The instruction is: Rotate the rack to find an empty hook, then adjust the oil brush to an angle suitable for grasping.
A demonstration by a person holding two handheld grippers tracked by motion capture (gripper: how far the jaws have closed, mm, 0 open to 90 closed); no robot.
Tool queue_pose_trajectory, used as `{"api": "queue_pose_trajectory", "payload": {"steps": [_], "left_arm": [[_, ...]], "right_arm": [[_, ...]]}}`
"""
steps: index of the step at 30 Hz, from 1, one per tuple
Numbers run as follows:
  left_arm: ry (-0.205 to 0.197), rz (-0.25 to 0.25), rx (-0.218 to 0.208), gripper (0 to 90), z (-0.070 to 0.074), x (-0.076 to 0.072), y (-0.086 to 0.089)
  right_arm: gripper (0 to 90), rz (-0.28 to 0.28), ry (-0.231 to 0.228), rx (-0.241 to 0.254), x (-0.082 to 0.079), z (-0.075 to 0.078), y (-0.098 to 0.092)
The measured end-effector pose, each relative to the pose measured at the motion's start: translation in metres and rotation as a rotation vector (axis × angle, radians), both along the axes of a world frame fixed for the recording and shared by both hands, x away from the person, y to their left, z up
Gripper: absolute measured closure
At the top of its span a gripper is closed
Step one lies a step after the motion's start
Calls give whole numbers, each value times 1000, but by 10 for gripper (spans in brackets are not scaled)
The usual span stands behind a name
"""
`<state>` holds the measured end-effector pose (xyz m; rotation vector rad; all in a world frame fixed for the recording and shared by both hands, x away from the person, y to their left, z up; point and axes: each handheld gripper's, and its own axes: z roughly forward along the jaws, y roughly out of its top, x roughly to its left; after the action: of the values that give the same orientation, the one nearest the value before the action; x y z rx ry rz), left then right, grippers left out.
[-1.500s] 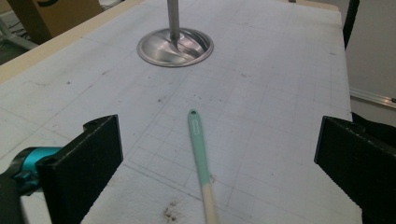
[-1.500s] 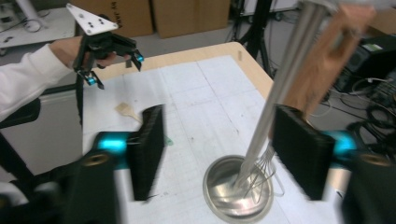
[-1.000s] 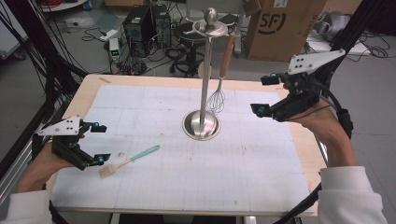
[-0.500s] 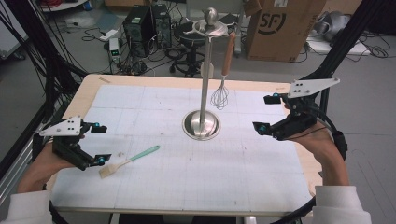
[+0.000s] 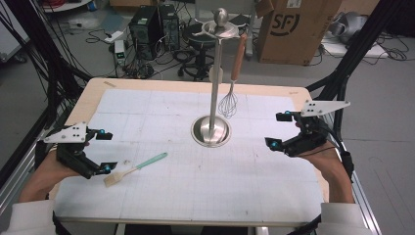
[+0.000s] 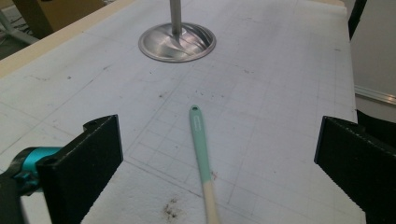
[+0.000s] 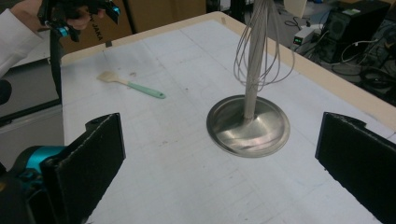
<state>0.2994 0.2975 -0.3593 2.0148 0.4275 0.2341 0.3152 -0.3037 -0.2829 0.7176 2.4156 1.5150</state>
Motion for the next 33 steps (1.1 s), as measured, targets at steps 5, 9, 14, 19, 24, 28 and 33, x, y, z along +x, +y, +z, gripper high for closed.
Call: {"api": "queue_pose_trajectory", "payload": {"steps": [5,9,14,19,24,28,33], "left_arm": [[1,3,9,17,-1,-1,0],[-5,17,0,17,0,-3,1],[19,26,22,17,-5,-2,0],[28,60,15,17,-5,-2,5],[25,87,18,17,0,-2,9],[12,100,32,17,6,-4,9],[9,109,58,17,11,-2,6]], "right_arm": [[0,-2,-2,-21,-1,-11,-1],[0,-8,-11,-8,-5,-17,0],[0,-18,-23,-2,-9,-25,0],[0,-20,-9,6,-11,-39,-1],[0,-3,8,23,-10,-53,-4],[0,-25,-4,38,-9,-57,-11],[0,-40,4,37,-9,-63,-14]]}}
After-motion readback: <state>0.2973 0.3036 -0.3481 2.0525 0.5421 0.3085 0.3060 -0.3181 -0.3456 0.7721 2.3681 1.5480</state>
